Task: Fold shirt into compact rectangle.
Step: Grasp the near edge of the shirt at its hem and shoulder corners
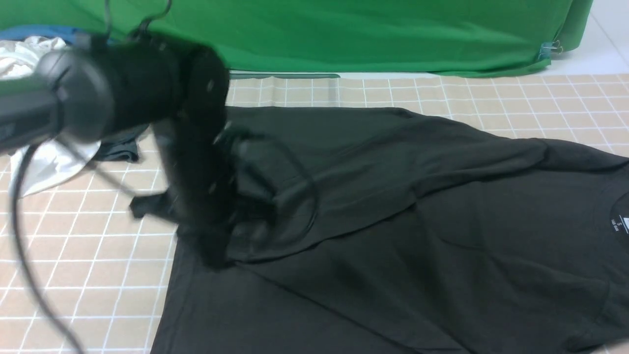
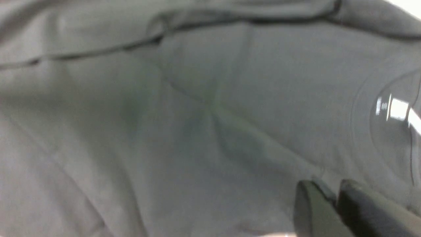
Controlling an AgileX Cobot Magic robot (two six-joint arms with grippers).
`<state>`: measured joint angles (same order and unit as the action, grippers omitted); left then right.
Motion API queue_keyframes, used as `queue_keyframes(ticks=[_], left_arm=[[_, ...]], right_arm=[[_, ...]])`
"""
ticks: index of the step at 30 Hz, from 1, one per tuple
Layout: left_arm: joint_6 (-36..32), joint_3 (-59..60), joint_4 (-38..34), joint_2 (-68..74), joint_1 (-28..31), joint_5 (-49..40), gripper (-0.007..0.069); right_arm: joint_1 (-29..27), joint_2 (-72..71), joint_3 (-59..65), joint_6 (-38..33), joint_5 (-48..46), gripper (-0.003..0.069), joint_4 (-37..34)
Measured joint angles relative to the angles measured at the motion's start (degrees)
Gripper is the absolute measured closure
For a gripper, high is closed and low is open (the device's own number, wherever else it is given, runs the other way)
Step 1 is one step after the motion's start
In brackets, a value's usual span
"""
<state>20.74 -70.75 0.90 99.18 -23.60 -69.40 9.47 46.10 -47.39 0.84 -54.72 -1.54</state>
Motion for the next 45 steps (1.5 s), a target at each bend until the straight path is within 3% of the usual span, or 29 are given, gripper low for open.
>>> queue_keyframes(ticks=[3,12,15,21,25,29,32,36,37,38,39,40,45], left_arm=[[3.2,10.7,-0.3,-6.0,0.0,1.7,0.0614],[5.8,31.7,-3.2,-21.7,0.0,9.6,0.0576],[6.3,35.8,-3.2,-24.1,0.0,14.1,0.0508],[9.9,41.7,-1.9,-24.9,0.0,21.4,0.0243],[13.8,42.4,0.6,-24.0,0.0,24.1,0.0115],[14.7,42.6,1.0,-22.3,0.0,26.5,0.0075],[14.6,42.4,-0.4,-21.3,0.0,26.6,0.0116],[13.1,41.7,-2.7,-20.0,0.0,25.8,0.0370],[13.1,41.7,-2.8,-20.0,0.0,25.8,0.0386],[12.8,41.6,-3.1,-20.2,0.0,25.8,0.0513],[12.8,41.6,-3.2,-20.2,0.0,25.8,0.0513],[12.6,41.6,-3.3,-21.0,0.0,25.4,0.0575],[12.6,41.4,-2.1,-26.0,0.0,20.8,0.0593]], right_arm=[[0.0,0.0,0.0,-0.4,-1.8,0.0616,0.0],[0.0,0.0,0.0,-1.2,-1.8,0.0623,0.0],[0.0,0.0,0.0,-1.7,-1.7,0.0622,0.0],[0.0,0.0,0.0,-2.6,-1.7,0.0620,-0.1],[0.0,0.0,0.0,-2.6,-1.7,0.0618,-0.1],[0.0,0.0,0.0,-2.7,-1.7,0.0615,-0.1],[0.0,0.0,0.0,-2.8,-1.7,0.0614,-0.1],[0.0,0.0,0.0,-4.1,-1.8,0.0614,-0.1],[0.0,0.0,0.0,-4.1,-1.8,0.0614,-0.1],[0.0,0.0,0.0,-4.1,-1.8,0.0614,-0.1],[0.0,0.0,0.0,-4.1,-1.8,0.0614,-0.1],[0.0,0.0,0.0,-4.2,-1.8,0.0614,-0.1],[0.0,2.2,0.0,-3.1,-4.0,0.0613,-0.4]])
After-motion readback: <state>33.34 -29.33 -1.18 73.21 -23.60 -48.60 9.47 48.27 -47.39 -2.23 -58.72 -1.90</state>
